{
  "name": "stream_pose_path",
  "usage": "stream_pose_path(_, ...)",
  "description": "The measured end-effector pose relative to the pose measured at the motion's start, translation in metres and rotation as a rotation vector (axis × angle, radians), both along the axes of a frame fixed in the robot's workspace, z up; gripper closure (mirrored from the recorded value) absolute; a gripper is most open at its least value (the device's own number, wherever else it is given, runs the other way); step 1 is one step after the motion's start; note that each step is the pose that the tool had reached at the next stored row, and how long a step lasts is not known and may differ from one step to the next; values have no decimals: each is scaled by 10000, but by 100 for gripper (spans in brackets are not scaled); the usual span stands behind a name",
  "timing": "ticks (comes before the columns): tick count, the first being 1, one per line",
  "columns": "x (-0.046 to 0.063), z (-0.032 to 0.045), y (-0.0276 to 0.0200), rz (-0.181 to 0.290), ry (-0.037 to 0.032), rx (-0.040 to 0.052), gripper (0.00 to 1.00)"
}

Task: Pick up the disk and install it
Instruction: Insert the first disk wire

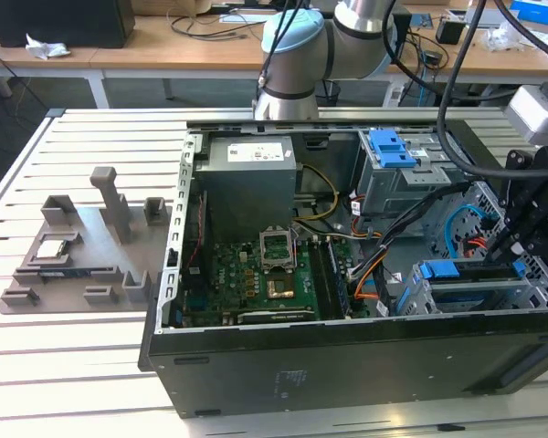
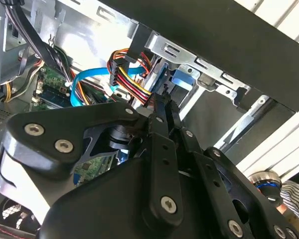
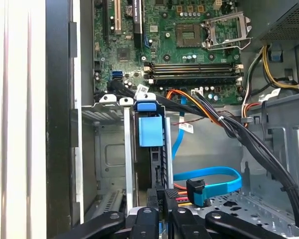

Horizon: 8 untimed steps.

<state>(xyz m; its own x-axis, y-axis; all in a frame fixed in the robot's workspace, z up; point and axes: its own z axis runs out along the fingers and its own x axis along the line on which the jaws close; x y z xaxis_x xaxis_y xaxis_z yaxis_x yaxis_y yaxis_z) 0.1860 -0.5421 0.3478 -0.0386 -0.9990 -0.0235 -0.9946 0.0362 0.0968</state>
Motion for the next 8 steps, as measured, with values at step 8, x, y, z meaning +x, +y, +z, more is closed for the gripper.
stream_pose_path(8, 7, -70, 13, 91, 1, -94, 83)
